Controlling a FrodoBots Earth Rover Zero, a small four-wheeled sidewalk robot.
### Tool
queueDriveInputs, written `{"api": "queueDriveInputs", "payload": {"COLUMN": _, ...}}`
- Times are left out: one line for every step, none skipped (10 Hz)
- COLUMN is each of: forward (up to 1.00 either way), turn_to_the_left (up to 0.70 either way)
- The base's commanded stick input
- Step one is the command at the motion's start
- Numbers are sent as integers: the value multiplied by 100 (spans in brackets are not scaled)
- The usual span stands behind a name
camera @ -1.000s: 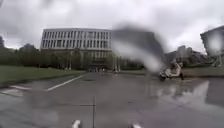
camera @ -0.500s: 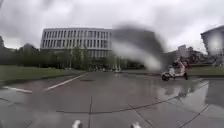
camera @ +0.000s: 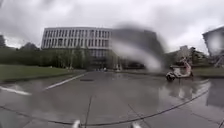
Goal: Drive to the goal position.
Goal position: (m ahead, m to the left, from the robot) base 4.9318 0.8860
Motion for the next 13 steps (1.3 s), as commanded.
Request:
{"api": "queueDriveInputs", "payload": {"forward": 70, "turn_to_the_left": 0}}
{"api": "queueDriveInputs", "payload": {"forward": 70, "turn_to_the_left": 0}}
{"api": "queueDriveInputs", "payload": {"forward": 70, "turn_to_the_left": 0}}
{"api": "queueDriveInputs", "payload": {"forward": 70, "turn_to_the_left": 0}}
{"api": "queueDriveInputs", "payload": {"forward": 70, "turn_to_the_left": 0}}
{"api": "queueDriveInputs", "payload": {"forward": 70, "turn_to_the_left": 0}}
{"api": "queueDriveInputs", "payload": {"forward": 70, "turn_to_the_left": 0}}
{"api": "queueDriveInputs", "payload": {"forward": 70, "turn_to_the_left": 0}}
{"api": "queueDriveInputs", "payload": {"forward": 70, "turn_to_the_left": 0}}
{"api": "queueDriveInputs", "payload": {"forward": 70, "turn_to_the_left": 0}}
{"api": "queueDriveInputs", "payload": {"forward": 70, "turn_to_the_left": -2}}
{"api": "queueDriveInputs", "payload": {"forward": 70, "turn_to_the_left": -21}}
{"api": "queueDriveInputs", "payload": {"forward": 70, "turn_to_the_left": -35}}
